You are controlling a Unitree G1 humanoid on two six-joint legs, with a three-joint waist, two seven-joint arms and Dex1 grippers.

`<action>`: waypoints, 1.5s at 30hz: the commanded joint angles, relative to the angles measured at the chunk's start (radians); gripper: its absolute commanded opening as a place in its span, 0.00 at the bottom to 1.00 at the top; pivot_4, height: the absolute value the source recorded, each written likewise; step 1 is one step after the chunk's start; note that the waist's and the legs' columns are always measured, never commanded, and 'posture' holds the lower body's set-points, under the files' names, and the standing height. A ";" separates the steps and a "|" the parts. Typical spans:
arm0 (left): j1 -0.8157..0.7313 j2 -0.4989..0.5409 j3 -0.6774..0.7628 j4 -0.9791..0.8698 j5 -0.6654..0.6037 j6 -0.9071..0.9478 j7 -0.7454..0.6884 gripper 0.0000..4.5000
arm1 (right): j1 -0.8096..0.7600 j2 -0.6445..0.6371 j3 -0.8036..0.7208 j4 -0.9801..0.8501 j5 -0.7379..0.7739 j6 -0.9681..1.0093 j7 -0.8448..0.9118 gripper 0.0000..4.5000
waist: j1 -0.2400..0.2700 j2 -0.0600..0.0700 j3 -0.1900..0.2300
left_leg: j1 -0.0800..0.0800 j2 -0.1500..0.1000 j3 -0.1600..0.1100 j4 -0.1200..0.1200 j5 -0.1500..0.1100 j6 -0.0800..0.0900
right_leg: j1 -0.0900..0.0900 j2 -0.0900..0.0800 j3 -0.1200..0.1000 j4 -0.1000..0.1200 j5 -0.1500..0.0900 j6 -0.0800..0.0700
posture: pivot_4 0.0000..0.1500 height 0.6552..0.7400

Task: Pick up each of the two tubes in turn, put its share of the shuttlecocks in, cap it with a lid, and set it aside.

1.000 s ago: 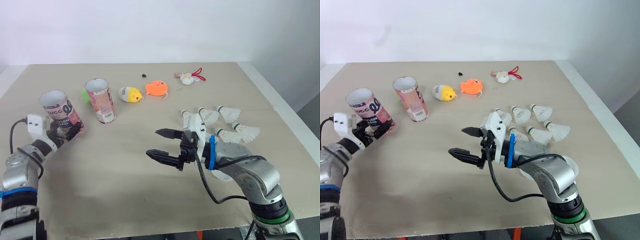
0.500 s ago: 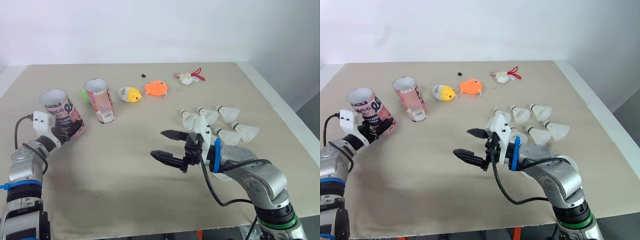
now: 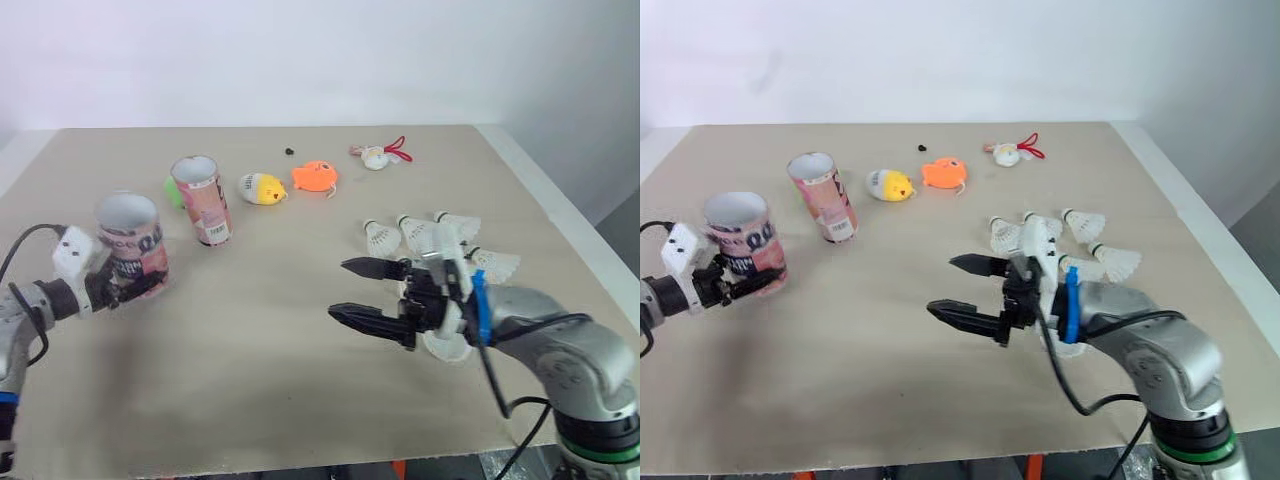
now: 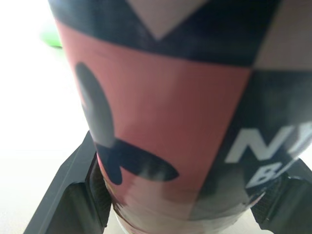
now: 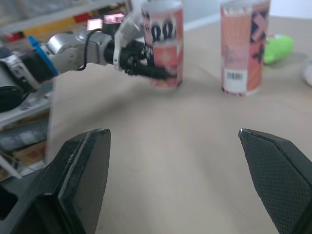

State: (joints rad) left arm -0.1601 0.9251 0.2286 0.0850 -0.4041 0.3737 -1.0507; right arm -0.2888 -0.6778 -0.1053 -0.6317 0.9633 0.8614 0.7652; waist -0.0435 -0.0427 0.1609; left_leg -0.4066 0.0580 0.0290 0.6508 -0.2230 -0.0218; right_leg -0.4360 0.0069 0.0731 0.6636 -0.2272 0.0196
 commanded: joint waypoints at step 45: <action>-0.462 0.033 -0.561 -0.029 0.312 0.003 -0.461 0.72 | 0.295 0.233 0.099 -0.025 -0.587 -0.050 -0.622 1.00 | 0.009 0.014 -0.007 | 0.001 -0.001 0.000 0.003 -0.002 0.004 | 0.001 0.005 0.004 0.003 -0.002 -0.001 | 1.00 1.00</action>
State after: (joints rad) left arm -0.6508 0.9736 -0.3058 0.0760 -0.0884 0.3633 -1.5091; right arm 0.0234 -0.4508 -0.0020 -0.6532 0.3942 0.8384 0.1441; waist -0.0345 -0.0291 0.1540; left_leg -0.4053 0.0571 0.0289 0.6538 -0.2246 -0.0180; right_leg -0.4348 0.0118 0.0775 0.6663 -0.2288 0.0189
